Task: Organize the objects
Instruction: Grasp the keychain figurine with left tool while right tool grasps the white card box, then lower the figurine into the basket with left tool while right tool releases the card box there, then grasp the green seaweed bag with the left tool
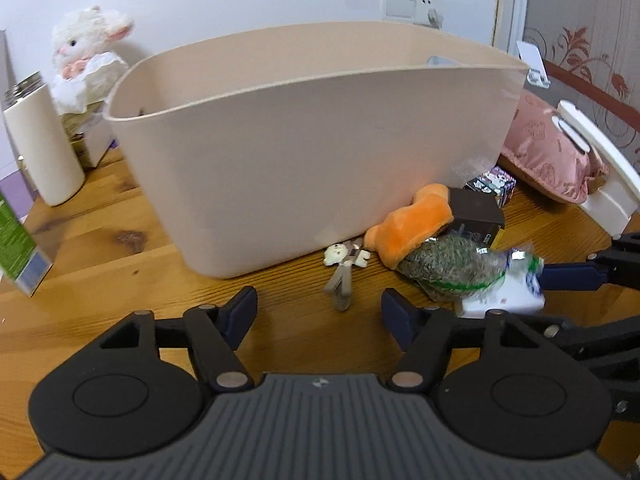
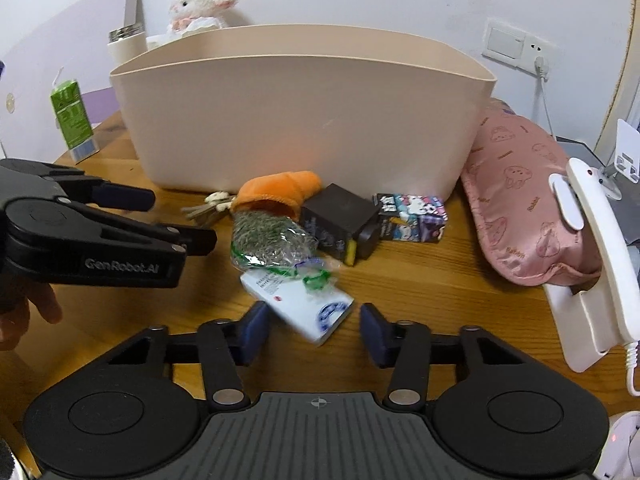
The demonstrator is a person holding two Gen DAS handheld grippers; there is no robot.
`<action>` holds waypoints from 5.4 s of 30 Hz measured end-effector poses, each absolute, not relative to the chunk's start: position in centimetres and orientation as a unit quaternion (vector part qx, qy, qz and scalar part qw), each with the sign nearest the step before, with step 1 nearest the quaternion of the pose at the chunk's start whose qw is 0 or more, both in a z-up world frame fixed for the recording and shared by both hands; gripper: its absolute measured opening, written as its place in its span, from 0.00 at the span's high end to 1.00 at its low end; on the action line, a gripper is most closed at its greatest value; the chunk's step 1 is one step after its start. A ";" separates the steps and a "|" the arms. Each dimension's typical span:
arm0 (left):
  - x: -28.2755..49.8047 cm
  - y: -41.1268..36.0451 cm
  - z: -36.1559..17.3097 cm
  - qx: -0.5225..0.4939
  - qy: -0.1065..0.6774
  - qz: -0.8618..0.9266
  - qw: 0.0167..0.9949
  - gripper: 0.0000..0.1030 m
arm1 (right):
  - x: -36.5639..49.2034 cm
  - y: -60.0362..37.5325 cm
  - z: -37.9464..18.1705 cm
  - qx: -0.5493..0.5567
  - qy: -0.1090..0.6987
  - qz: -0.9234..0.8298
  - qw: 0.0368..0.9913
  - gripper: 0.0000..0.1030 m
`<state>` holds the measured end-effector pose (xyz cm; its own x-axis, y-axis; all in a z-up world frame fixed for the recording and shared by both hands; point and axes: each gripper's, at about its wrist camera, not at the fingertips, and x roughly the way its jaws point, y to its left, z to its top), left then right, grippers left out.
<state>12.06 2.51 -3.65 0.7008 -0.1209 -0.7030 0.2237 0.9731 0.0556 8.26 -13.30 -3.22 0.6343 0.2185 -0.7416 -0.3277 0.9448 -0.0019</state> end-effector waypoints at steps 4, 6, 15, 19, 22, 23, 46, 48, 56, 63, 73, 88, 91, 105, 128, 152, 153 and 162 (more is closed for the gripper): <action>12.9 2.7 -3.7 0.042 0.379 -0.106 0.918 0.43 | 8.5 -13.8 -3.2 -0.068 0.399 0.152 0.902 0.61; 13.2 2.6 -3.7 0.043 0.376 -0.108 0.919 0.52 | 8.6 -13.9 -3.2 -0.068 0.399 0.155 0.901 0.72; 13.0 2.4 -3.6 0.041 0.375 -0.126 0.917 0.84 | 9.5 -14.7 -3.2 -0.063 0.405 0.168 0.896 0.37; 12.6 2.4 -3.5 0.046 0.376 -0.121 0.917 0.84 | 10.1 -14.5 -3.2 -0.045 0.408 0.176 0.894 0.33; 12.3 2.5 -3.5 0.042 0.378 -0.117 0.917 0.84 | 10.1 -13.6 -3.3 -0.041 0.406 0.178 0.895 0.26; 12.2 2.6 -3.5 0.040 0.378 -0.116 0.918 0.84 | 10.2 -13.3 -3.3 -0.041 0.406 0.176 0.896 0.25; 6.6 4.2 0.7 0.001 0.378 -0.099 0.920 0.84 | 5.4 -16.1 0.9 -0.039 0.359 0.163 0.918 0.46; 6.1 4.3 2.0 0.005 0.366 -0.099 0.925 0.84 | 5.3 -16.3 2.2 -0.037 0.341 0.163 0.925 0.45; 5.6 3.9 6.8 0.022 0.309 -0.101 0.945 0.84 | 6.5 -16.0 6.8 -0.052 0.278 0.168 0.944 0.45; 8.2 3.9 9.9 0.021 0.273 -0.077 0.959 0.84 | 9.1 -15.2 9.7 -0.047 0.236 0.173 0.955 0.45; 15.9 2.4 9.6 0.039 0.294 -0.043 0.954 0.84 | 15.2 -13.7 10.5 -0.036 0.221 0.133 0.965 0.45; 22.4 1.4 3.5 0.049 0.383 -0.018 0.922 0.84 | 22.0 -12.0 5.0 -0.063 0.305 0.113 0.943 0.45; 22.0 1.6 3.8 0.048 0.377 -0.019 0.925 0.82 | 21.8 -12.1 4.5 -0.060 0.310 0.112 0.942 0.37; 15.2 1.2 7.9 0.051 0.316 -0.018 0.947 0.29 | 14.5 -15.6 8.5 -0.040 0.251 0.113 0.961 0.25; 8.6 -2.3 3.1 0.035 0.355 -0.053 0.933 0.22 | 8.1 -18.3 2.3 -0.091 0.326 0.104 0.935 0.26; 12.2 0.8 -2.5 -0.052 0.438 -0.013 0.897 0.20 | 12.1 -16.0 -1.0 -0.098 0.367 0.155 0.912 0.29; 12.2 1.0 -2.5 -0.053 0.439 -0.013 0.897 0.20 | 12.4 -15.8 -1.1 -0.094 0.368 0.158 0.911 0.29; 11.8 1.9 -1.9 -0.067 0.453 -0.049 0.888 0.55 | 14.3 -14.4 -2.7 -0.081 0.386 0.183 0.901 0.42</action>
<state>11.78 1.93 -1.86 0.5848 -0.1475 -0.7976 0.0262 0.9863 -0.1632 14.27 -14.37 -2.68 0.6352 0.2671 -0.7247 -0.3924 0.9198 -0.0049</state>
